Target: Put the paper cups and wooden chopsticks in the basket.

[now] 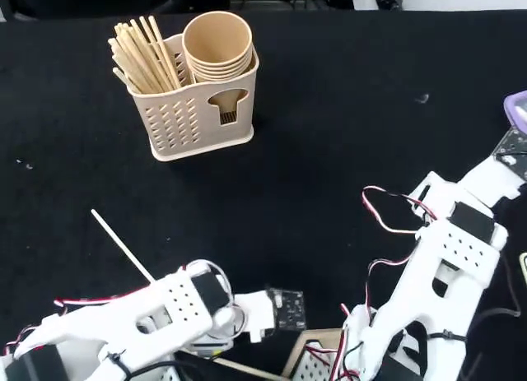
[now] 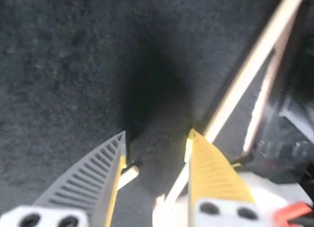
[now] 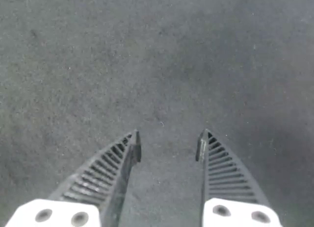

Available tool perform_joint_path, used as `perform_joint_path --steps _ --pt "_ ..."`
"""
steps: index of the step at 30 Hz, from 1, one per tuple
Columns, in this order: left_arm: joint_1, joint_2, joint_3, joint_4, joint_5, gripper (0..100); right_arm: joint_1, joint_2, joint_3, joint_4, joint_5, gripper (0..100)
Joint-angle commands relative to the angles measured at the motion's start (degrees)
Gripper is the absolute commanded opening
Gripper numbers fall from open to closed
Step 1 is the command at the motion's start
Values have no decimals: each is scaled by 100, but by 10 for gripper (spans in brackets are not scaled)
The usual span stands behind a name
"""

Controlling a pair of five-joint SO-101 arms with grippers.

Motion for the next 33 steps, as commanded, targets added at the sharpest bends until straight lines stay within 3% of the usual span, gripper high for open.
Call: perform_joint_path --steps 1,6,14,18,27,33 --pt "-365 -79 -1174 774 0 206 105 13 -295 -105 -53 194" --pt "154 -97 -1393 1530 -211 207 105 13 -295 -26 -35 194" --pt "963 -44 -48 -97 308 207 114 13 -295 -35 -26 194" --pt "963 -35 312 -624 378 207 105 13 -295 -35 -26 194" --pt "901 -35 347 -633 343 194 114 13 -295 -35 -26 194" --pt "462 -97 -295 290 237 26 132 31 -286 -35 -35 194"
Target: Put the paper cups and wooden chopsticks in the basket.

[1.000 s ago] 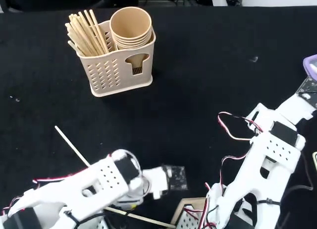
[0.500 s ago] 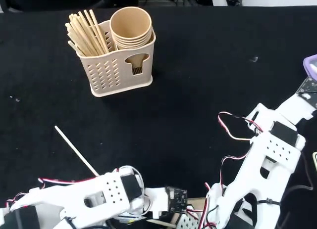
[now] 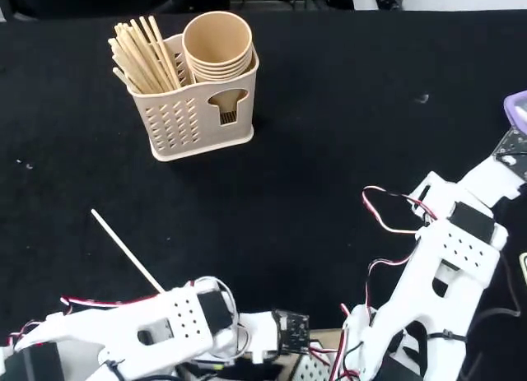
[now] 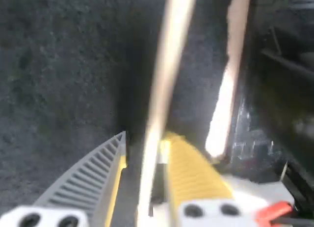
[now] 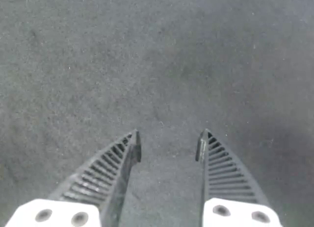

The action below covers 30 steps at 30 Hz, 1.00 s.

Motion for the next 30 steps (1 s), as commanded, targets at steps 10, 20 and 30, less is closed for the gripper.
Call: perform_joint_path --steps 10,20,30 --pt "-1859 -62 -1684 1978 -1407 30 132 40 -286 -35 -26 194" --pt "-4549 -18 -1824 2242 -4431 30 132 48 -286 -26 -26 194" --pt "-5710 0 -1332 1556 -5574 122 123 48 -286 -26 -18 194"
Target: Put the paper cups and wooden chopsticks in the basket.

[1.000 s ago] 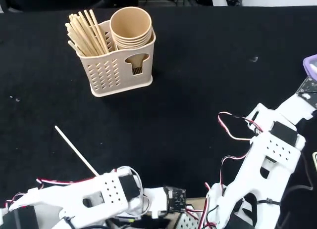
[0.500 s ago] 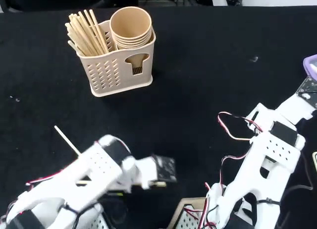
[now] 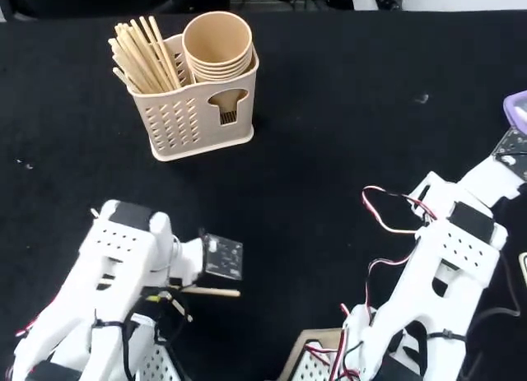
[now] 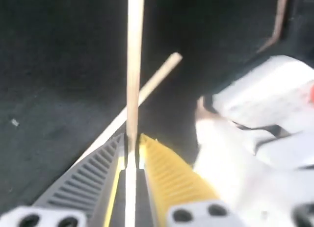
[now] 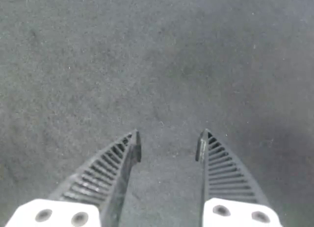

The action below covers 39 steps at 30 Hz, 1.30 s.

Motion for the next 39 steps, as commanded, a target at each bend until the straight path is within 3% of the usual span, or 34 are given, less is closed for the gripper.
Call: perform_joint_path --steps 1,13,17,23,32,39 --pt "-585 -26 101 -677 -185 149 123 40 -286 -26 -18 194" --pt "-743 -88 1552 -3446 1090 179 132 40 -277 -26 -18 194" --pt "-716 -88 1780 -3807 1099 163 132 48 -277 -26 -18 194" --pt "-681 -88 1560 -2945 1064 27 141 48 -277 -26 -18 194" --pt "-637 -97 242 -501 818 30 141 48 -277 -35 -18 195" --pt "-681 -97 -778 132 879 30 132 48 -233 -35 -18 196"
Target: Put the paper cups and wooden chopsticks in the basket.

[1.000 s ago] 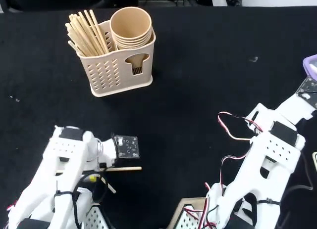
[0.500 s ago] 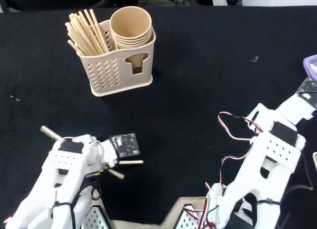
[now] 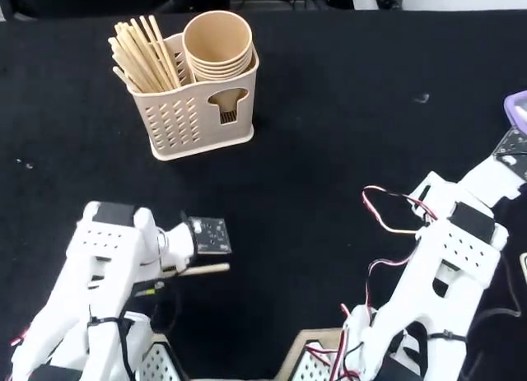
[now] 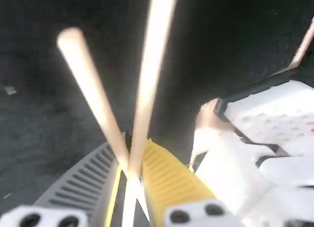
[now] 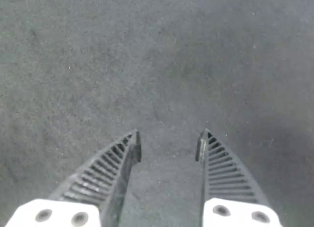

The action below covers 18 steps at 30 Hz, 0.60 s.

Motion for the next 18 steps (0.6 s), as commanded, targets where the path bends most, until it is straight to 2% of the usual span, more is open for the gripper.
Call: perform_joint_path --steps 1,6,8,10,14,18 --pt "-84 -79 -884 220 53 30 114 40 -224 -44 -18 196" --pt "154 -18 -646 35 492 30 105 48 -224 -35 -18 196" --pt "409 -35 -75 -598 686 33 105 48 -224 -35 -18 196" --pt "593 -70 523 -1582 1108 37 105 40 -224 -35 -18 196" --pt "655 -70 1367 -3191 1829 133 105 48 -215 -35 -18 196" --pt "655 -70 1534 -3332 1846 155 105 48 -215 -35 -18 196"
